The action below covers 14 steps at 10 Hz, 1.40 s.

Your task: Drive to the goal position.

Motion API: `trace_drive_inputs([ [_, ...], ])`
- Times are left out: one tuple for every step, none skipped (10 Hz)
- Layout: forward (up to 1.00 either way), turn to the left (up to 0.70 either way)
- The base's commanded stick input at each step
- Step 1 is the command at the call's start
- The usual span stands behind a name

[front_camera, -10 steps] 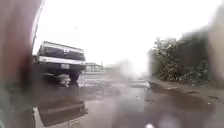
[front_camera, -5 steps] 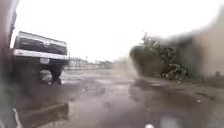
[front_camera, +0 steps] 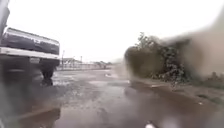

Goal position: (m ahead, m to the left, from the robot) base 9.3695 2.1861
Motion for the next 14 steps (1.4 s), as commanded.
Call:
trace_drive_inputs([
  [0.5,0.02],
  [0.5,0.02],
  [0.5,0.02],
  [0.5,0.02],
  [0.5,0.02],
  [0.5,0.02],
  [0.5,0.02],
  [0.5,0.02],
  [0.5,0.02],
  [0.5,0.02],
  [0.5,0.02],
  [0.5,0.02],
  [0.5,0.02],
  [0.5,0.02],
])
